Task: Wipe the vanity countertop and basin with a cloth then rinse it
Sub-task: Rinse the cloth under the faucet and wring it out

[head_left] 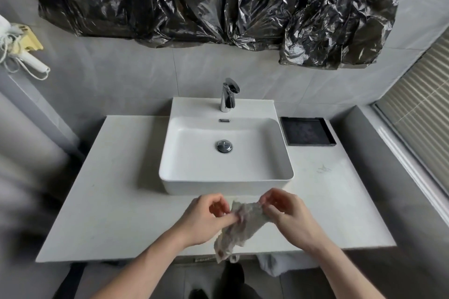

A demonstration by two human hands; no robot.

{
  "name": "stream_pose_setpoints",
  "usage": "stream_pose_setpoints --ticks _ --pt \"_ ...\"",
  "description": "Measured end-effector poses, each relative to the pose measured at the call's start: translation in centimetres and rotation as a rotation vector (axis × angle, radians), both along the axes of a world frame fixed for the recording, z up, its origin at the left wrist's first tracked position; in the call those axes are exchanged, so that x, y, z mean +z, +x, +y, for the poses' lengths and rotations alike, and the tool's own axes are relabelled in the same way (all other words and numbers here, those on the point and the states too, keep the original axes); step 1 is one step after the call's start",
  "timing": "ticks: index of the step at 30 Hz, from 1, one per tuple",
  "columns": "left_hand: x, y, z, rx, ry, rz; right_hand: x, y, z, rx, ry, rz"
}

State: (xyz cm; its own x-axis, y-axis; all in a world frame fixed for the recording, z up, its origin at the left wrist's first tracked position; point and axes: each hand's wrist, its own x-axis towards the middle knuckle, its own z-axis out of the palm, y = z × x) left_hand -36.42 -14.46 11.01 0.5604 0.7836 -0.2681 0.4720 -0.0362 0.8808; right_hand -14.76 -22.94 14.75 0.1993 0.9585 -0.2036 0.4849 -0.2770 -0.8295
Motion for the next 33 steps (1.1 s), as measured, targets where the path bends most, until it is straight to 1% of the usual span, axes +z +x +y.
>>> stream_pose_setpoints --ticks 3,5,7,8,10,12,14,17,19,23,27,30,31,33 --pt "-0.5 0.2 -0.1 0.130 0.063 -0.081 -0.1 0.2 -0.7 -0.046 0.075 -0.012" --pt "-0.5 0.5 -0.2 0.181 0.023 -0.114 0.4 0.2 -0.9 -0.050 0.103 0.015" --pt "-0.6 1.4 -0.7 0.106 -0.012 -0.101 0.9 0.0 -1.0 -0.030 0.090 0.083" --pt "-0.8 2.1 -1.0 0.045 -0.005 -0.078 1.0 0.2 -0.8 -0.017 0.101 0.061" --pt "-1.2 3.9 -1.1 -0.032 0.025 -0.051 0.8 0.6 -0.5 0.004 0.129 -0.044" --pt "-1.9 5.5 -0.5 -0.059 0.068 -0.036 1.1 1.4 -0.3 0.010 0.140 -0.068" --pt "-2.6 6.4 0.3 -0.059 0.153 0.010 1.4 2.6 -0.1 -0.001 0.150 -0.093" --pt "-3.1 6.8 1.2 -0.046 0.306 0.110 1.4 5.0 0.1 -0.038 0.192 -0.150" --pt "-3.6 7.2 1.7 -0.021 0.373 0.147 1.0 6.7 0.3 -0.040 0.180 -0.170" --pt "-3.9 8.8 3.0 0.087 0.428 0.093 -0.8 10.4 1.0 0.019 0.114 -0.284" --pt "-2.6 10.7 3.7 0.185 0.562 0.068 -2.1 15.6 1.4 0.042 0.114 -0.360" --pt "-1.9 11.7 2.7 0.143 0.669 0.083 -2.4 19.1 1.1 0.038 0.164 -0.386" --pt "-2.3 12.1 2.0 0.115 0.673 0.087 -2.7 20.2 0.9 0.044 0.165 -0.383" --pt "-3.9 13.1 0.2 0.070 0.615 0.117 -4.2 22.3 0.3 0.077 0.123 -0.378"
